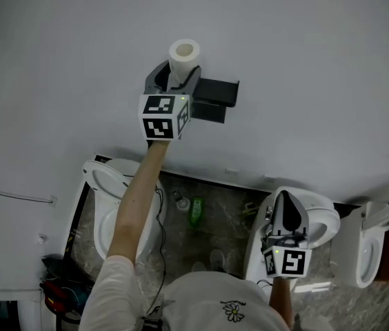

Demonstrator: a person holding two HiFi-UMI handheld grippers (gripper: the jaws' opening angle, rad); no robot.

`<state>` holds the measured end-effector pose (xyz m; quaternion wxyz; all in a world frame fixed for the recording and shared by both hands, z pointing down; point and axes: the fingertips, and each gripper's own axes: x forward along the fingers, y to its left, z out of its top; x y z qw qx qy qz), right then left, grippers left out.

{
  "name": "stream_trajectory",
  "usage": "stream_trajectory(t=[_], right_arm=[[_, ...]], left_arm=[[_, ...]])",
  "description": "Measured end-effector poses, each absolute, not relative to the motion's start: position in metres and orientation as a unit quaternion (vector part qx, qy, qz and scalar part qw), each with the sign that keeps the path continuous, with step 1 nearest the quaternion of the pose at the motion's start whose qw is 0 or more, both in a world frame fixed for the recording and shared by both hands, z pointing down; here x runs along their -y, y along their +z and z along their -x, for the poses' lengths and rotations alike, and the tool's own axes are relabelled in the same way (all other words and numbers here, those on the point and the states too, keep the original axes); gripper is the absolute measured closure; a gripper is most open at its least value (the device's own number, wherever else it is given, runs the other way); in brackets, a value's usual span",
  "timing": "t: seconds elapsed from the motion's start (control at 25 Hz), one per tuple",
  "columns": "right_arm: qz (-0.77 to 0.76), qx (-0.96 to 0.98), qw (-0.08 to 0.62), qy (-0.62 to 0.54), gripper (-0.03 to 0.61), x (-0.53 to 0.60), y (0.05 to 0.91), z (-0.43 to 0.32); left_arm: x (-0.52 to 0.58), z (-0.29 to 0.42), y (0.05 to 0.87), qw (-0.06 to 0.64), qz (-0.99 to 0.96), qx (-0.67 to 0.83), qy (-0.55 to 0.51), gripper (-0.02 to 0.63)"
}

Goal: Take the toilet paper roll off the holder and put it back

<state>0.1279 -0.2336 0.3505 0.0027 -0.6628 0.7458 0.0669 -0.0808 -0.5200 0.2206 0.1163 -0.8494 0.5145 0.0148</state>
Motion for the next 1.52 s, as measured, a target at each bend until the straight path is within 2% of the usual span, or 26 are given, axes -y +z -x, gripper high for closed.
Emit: stream_trajectory(t=[0.48, 0.68, 1.52], right_arm=[[0.671, -0.74, -0.011, 0.036, 0.569, 0.245, 0.372, -0.145], [0.669, -0.742, -0.012, 0.033, 0.57, 0.25, 0.373, -0.144], [0.648, -0.759, -0.045, 0.04, 0.569, 0.25, 0.38, -0.112]], left_arm=[[0.569, 0.075, 0.277, 0.016, 0.854, -0.52, -0.022, 0.334], [0.577, 0.073, 0.289, -0.004, 0.856, -0.515, -0.046, 0.334], [0.583, 0.071, 0.302, 0.011, 0.858, -0.512, -0.043, 0.331]])
